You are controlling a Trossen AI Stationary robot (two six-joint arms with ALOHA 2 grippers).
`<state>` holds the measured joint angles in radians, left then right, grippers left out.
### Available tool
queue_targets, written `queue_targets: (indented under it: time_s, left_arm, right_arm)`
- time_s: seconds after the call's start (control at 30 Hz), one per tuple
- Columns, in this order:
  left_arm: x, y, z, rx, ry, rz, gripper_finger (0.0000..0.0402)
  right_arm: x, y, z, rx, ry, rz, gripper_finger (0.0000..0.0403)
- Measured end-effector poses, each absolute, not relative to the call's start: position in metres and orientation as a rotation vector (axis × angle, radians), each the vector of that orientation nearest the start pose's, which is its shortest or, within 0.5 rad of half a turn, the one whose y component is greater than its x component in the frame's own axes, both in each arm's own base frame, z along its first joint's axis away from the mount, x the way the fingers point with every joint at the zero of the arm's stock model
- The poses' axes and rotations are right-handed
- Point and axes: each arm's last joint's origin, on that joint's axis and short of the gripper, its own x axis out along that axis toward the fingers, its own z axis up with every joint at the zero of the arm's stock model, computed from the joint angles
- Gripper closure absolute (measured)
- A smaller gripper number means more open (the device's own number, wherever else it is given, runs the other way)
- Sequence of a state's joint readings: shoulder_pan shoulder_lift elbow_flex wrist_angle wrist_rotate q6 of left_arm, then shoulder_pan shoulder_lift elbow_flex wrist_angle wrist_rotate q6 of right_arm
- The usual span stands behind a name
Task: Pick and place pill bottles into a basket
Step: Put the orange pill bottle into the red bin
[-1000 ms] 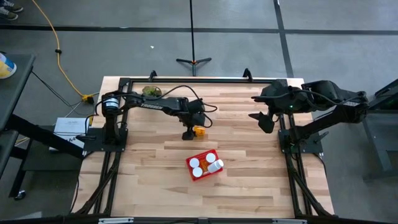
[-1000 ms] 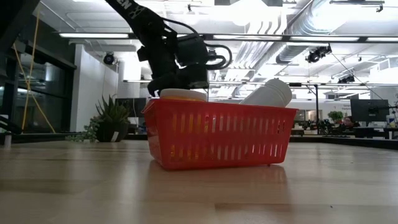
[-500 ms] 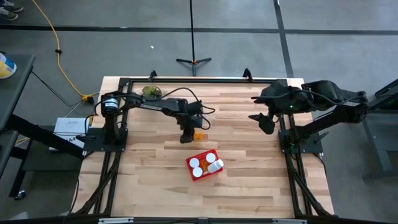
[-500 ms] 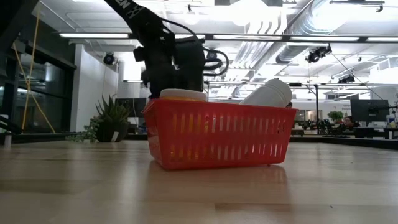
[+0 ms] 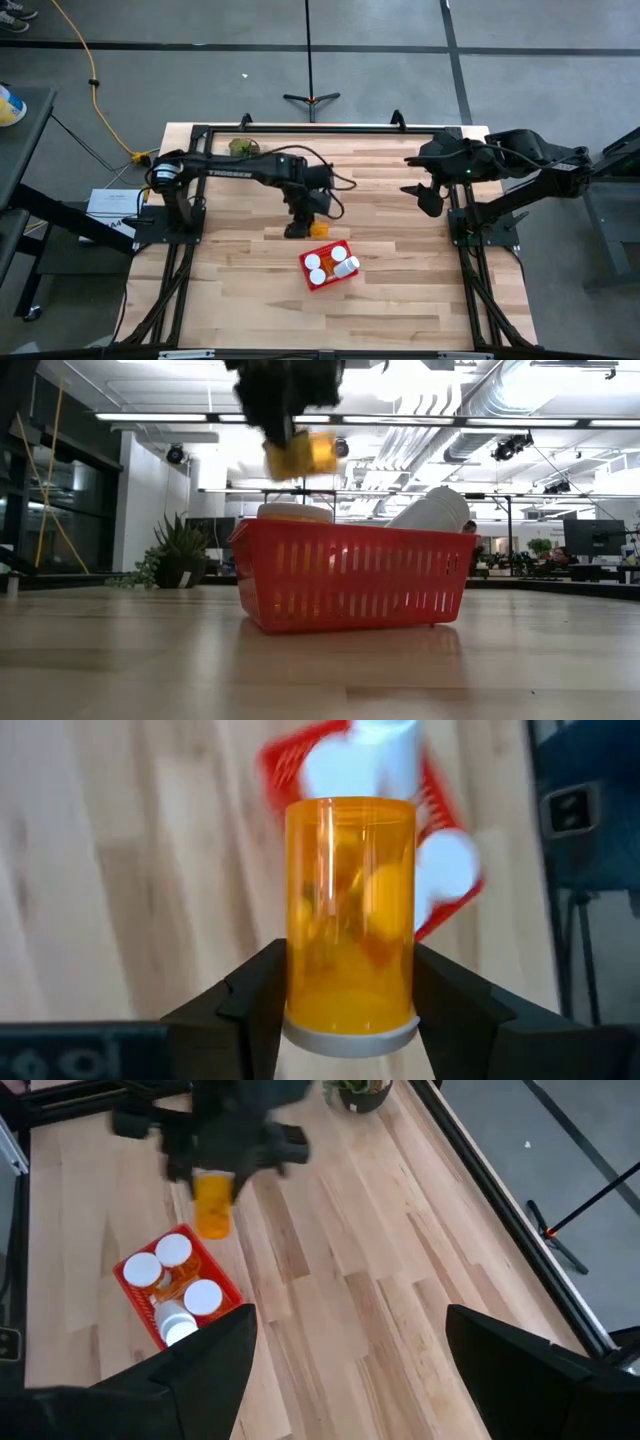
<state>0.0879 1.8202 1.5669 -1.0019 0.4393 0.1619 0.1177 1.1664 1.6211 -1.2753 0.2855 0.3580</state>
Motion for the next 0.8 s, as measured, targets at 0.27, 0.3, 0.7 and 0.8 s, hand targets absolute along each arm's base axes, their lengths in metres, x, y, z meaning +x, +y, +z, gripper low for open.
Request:
queue_targets:
  time_s: [0.27, 0.3, 0.7, 0.8]
  left_arm:
    - [0.375, -0.028, 0.277, -0.17, 1.132, -0.433, 0.018]
    - [0.377, -0.034, 0.276, -0.167, 1.112, -0.428, 0.0178]
    - [0.396, -0.054, 0.239, -0.177, 1.055, -0.353, 0.0174]
    - [0.393, -0.053, 0.227, -0.18, 1.123, -0.35, 0.0173]
  right_arm:
    - [0.175, 0.012, 0.438, 0.117, 0.759, -0.302, 0.0086]
    - [0.175, 0.012, 0.438, 0.113, 0.758, -0.305, 0.0086]
    - [0.176, 0.012, 0.439, 0.174, 0.741, -0.319, 0.0086]
    - [0.176, 0.013, 0.439, 0.189, 0.742, -0.308, 0.0086]
